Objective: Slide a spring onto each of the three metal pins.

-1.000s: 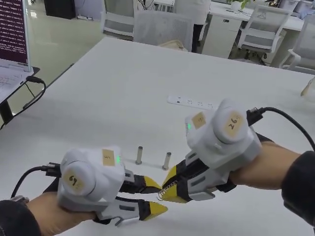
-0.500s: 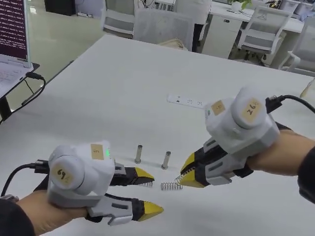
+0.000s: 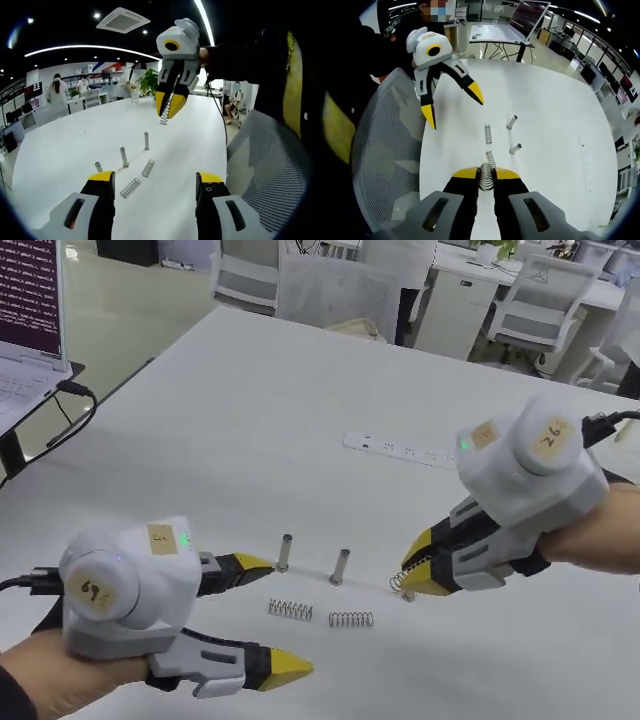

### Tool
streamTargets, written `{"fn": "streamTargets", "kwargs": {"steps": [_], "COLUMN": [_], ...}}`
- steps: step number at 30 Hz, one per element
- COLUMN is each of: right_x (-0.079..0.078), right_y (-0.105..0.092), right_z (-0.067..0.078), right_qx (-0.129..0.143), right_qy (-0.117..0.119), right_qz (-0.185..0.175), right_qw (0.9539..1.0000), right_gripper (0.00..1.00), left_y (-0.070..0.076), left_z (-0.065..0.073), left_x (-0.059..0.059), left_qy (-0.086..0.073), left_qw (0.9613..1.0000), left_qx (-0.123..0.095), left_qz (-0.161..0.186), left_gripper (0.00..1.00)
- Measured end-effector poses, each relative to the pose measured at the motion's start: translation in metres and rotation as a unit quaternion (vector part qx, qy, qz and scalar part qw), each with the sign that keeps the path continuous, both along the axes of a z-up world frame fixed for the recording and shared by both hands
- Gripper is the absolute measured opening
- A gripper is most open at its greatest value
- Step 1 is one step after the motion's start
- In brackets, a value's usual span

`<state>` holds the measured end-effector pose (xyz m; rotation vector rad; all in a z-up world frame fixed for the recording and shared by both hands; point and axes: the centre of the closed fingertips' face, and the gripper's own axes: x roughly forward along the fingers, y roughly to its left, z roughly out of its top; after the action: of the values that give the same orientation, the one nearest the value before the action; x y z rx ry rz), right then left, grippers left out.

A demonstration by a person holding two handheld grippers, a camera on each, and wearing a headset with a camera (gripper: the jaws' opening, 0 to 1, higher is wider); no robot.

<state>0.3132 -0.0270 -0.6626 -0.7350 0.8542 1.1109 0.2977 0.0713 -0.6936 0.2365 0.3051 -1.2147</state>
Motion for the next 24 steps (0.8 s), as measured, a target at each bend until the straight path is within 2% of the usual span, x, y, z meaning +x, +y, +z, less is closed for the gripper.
{"fn": "streamTargets", "kwargs": {"steps": [7, 14, 17, 19, 22, 24], "right_x": [0.012, 0.025, 0.03, 0.034, 0.04, 0.043], "right_y": [-0.014, -0.027, -0.033, -0.04, -0.042, -0.047], "right_z": [0.005, 0.007, 0.005, 0.001, -0.003, -0.008], "right_qx": [-0.015, -0.03, -0.039, -0.058, -0.062, -0.08], "right_qy": [-0.007, -0.012, -0.01, -0.01, -0.002, 0.0], "right_qz": [-0.009, -0.017, -0.021, -0.021, -0.023, -0.019], "right_qw": [0.9998, 0.9993, 0.999, 0.9981, 0.9978, 0.9966], "right_gripper": [0.08, 0.08, 0.08, 0.08, 0.08, 0.08], "left_y": [0.018, 0.029, 0.033, 0.034, 0.035, 0.035], "left_z": [-0.004, -0.004, -0.006, -0.006, -0.007, -0.008], "left_x": [0.003, 0.008, 0.009, 0.009, 0.01, 0.01], "left_qy": [0.004, 0.007, 0.009, 0.009, 0.01, 0.01], "left_qw": [0.9996, 0.9987, 0.9983, 0.9982, 0.9981, 0.9981], "left_qx": [0.003, -0.003, -0.002, -0.002, -0.002, -0.001], "left_qz": [0.029, 0.051, 0.057, 0.059, 0.06, 0.061], "left_gripper": [0.7, 0.71, 0.72, 0.72, 0.71, 0.71]}}
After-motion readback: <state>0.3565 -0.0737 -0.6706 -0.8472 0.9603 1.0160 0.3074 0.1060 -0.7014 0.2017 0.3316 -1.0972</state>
